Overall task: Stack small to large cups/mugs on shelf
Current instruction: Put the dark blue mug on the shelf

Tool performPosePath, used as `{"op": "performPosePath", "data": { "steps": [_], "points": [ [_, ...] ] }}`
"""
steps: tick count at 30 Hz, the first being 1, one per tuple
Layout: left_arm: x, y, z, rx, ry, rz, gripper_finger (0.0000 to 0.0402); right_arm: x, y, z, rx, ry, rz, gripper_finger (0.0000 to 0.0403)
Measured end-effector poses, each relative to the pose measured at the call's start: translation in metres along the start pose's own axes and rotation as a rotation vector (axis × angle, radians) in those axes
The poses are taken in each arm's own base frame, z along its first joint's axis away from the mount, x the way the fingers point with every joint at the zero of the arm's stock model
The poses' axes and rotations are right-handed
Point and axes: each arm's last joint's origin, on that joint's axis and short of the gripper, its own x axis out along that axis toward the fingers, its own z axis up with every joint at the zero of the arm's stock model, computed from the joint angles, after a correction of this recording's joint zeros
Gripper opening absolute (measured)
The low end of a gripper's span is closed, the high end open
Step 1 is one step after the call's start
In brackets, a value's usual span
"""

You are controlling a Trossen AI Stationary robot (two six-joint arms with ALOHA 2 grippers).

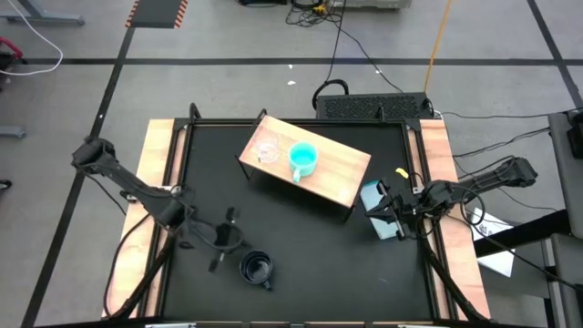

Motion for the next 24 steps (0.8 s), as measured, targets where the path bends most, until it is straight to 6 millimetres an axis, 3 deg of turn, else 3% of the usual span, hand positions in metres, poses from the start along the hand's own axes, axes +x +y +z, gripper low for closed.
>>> {"op": "performPosePath", "data": {
  "steps": [8, 19, 24],
  "points": [
    [0.008, -0.007, 0.020, 0.011, 0.112, 0.030, 0.0000, 0.000, 0.000, 0.000, 0.024, 0.001, 0.000, 0.0000],
    [-0.003, -0.008, 0.047, 0.018, 0.154, 0.042, 0.0000, 0.000, 0.000, 0.000, 0.024, 0.003, 0.000, 0.0000],
    [-0.004, -0.006, 0.050, -0.030, 0.182, -0.007, 0.0000, 0.000, 0.000, 0.000, 0.023, 0.003, 0.000, 0.0000]
  ]
}}
